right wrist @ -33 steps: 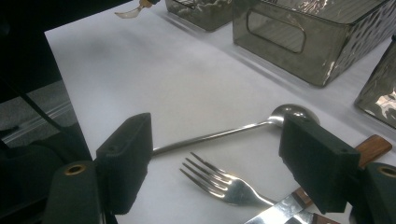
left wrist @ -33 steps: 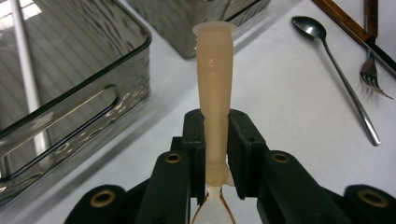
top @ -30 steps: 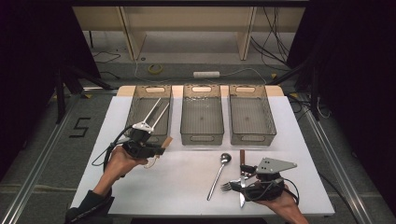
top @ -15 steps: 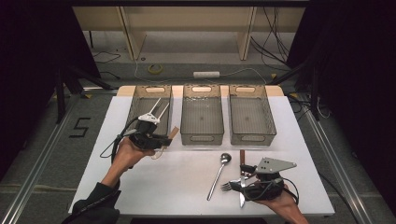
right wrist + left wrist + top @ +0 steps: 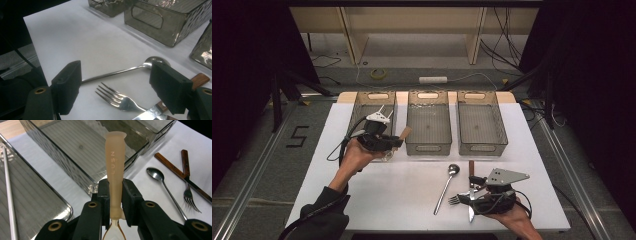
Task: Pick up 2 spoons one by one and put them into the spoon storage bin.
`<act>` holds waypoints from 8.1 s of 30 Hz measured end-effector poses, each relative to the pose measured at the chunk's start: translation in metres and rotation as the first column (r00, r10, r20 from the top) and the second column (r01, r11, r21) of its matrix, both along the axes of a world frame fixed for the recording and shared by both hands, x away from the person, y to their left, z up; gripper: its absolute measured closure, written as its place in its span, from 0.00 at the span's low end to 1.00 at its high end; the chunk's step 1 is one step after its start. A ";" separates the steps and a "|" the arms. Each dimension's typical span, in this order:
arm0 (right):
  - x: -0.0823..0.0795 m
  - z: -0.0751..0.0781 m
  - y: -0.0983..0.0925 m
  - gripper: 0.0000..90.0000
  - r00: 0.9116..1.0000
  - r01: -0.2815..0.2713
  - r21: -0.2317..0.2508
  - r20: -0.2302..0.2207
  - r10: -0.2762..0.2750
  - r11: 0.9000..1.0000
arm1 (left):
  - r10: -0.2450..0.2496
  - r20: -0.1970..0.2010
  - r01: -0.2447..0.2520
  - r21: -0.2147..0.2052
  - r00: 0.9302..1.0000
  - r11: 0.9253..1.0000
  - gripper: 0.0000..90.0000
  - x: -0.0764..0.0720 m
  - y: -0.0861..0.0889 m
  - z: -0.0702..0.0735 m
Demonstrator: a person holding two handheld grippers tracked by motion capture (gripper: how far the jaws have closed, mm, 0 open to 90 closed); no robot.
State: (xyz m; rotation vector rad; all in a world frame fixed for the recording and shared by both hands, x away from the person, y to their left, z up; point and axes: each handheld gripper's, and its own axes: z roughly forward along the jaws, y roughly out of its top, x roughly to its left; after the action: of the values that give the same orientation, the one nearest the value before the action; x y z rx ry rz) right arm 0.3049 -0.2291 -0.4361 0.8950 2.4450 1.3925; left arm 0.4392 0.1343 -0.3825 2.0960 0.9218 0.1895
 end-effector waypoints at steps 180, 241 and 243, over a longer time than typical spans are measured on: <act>0.003 0.004 -0.006 0.30 0.998 0.067 0.026 0.017 -0.068 0.997 | -0.033 -0.057 0.038 0.088 0.998 0.995 0.27 -0.067 -0.092 -0.066; 0.004 0.004 -0.004 0.30 0.998 0.057 0.022 0.020 -0.058 0.998 | -0.169 -0.056 0.177 0.257 0.984 0.950 0.68 -0.089 -0.133 -0.094; 0.003 0.004 -0.004 0.30 0.998 0.057 0.023 0.020 -0.057 0.998 | -0.161 -0.063 0.172 0.244 0.985 0.954 0.73 -0.087 -0.131 -0.095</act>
State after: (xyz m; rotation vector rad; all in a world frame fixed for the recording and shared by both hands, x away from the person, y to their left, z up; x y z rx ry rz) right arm 0.3082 -0.2333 -0.4321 0.9426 2.3740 1.4047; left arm 0.3523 0.0029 -0.4770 2.4071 0.7730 0.1807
